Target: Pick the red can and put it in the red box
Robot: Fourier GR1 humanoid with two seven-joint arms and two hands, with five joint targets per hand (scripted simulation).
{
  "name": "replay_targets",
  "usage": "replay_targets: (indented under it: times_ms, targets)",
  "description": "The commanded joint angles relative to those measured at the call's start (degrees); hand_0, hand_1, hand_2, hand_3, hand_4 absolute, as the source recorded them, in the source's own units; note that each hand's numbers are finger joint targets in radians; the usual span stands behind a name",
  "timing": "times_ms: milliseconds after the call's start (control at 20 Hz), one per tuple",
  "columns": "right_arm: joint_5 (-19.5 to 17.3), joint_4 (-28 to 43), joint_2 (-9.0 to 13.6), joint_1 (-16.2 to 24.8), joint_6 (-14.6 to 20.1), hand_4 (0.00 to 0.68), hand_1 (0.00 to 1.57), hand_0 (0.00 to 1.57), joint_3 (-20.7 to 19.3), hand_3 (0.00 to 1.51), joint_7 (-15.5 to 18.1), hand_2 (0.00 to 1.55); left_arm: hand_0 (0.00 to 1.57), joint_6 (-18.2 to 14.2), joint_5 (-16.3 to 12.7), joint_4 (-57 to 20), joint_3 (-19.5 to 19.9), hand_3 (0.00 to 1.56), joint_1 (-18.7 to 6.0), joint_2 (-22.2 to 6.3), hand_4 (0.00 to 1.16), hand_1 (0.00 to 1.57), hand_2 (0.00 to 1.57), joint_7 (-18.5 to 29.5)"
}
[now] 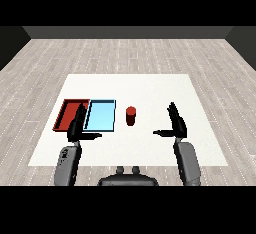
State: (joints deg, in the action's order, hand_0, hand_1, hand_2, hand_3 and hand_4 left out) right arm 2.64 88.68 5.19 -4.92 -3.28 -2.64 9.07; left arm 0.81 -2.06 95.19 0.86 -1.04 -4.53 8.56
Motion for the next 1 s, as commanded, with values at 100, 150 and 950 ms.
replay_targets:
  times_ms: [100, 150, 950]
  targets:
    - [2.6, -5.7, 1.3, -1.6, -5.1, 0.000, 0.00, 0.00, -2.5, 0.00, 12.2, 0.00, 0.00, 1.7, -0.4, -3.9, 1.2, 0.00, 0.8, 1.6, 0.00, 0.00, 0.00, 16.5]
    - [4.8, -3.0, 2.2, -0.3, -6.7, 0.000, 0.00, 0.00, -3.4, 0.00, 10.6, 0.00, 0.00, 1.8, -0.9, -2.5, 1.2, 0.00, 0.5, 1.4, 0.00, 0.00, 0.00, 14.5]
    - [1.8, -12.3, 0.8, -6.5, -5.7, 0.000, 0.00, 0.00, -3.0, 0.00, 14.0, 0.00, 0.00, 2.0, -0.5, -5.2, 3.1, 0.00, 0.0, 0.8, 0.00, 0.00, 0.00, 16.0]
